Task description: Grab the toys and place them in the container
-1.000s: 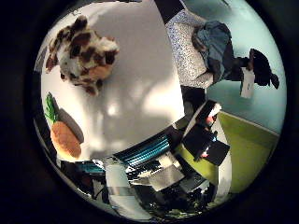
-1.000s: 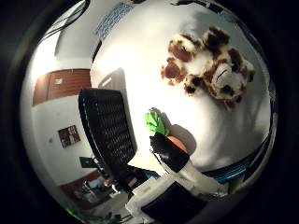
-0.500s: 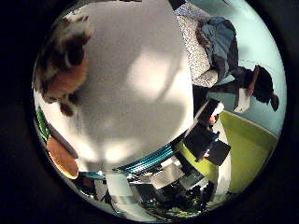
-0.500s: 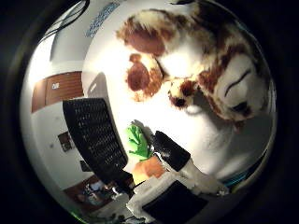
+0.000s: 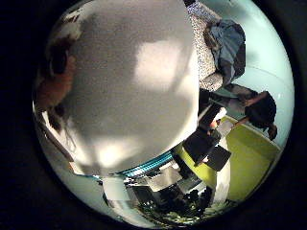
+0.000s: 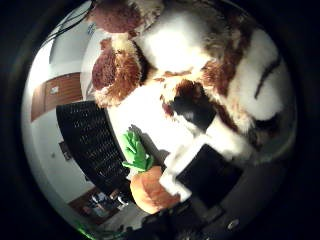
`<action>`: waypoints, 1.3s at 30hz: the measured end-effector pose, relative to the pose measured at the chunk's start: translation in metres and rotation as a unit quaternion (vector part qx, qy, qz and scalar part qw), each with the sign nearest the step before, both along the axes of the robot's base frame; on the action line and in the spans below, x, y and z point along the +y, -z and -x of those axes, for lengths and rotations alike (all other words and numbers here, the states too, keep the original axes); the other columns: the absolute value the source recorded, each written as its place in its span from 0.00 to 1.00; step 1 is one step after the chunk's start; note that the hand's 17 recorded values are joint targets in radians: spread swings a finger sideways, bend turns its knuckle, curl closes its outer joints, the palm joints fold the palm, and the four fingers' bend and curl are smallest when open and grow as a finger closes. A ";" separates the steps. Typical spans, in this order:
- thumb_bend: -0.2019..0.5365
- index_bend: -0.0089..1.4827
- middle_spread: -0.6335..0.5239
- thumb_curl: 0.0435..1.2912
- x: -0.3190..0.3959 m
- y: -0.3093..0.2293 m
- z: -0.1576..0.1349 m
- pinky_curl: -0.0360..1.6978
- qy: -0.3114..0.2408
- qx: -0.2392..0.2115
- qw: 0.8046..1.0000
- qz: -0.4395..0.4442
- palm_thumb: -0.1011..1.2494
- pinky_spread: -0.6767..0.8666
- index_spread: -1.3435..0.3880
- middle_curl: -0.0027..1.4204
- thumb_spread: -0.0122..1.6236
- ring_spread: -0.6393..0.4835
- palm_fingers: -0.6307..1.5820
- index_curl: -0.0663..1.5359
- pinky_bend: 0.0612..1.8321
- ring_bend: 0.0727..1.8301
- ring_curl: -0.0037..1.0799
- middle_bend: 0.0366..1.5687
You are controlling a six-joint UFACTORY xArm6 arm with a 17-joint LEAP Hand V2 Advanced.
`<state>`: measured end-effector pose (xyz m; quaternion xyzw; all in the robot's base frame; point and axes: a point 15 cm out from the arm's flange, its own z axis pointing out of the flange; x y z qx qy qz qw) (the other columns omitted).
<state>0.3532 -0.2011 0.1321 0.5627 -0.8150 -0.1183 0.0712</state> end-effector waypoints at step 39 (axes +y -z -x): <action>0.26 0.73 0.39 0.50 0.234 -0.358 0.018 0.67 -0.226 -0.112 0.967 -0.042 0.85 0.33 0.61 0.67 0.63 0.33 0.72 0.66 0.70 0.75 0.81 0.84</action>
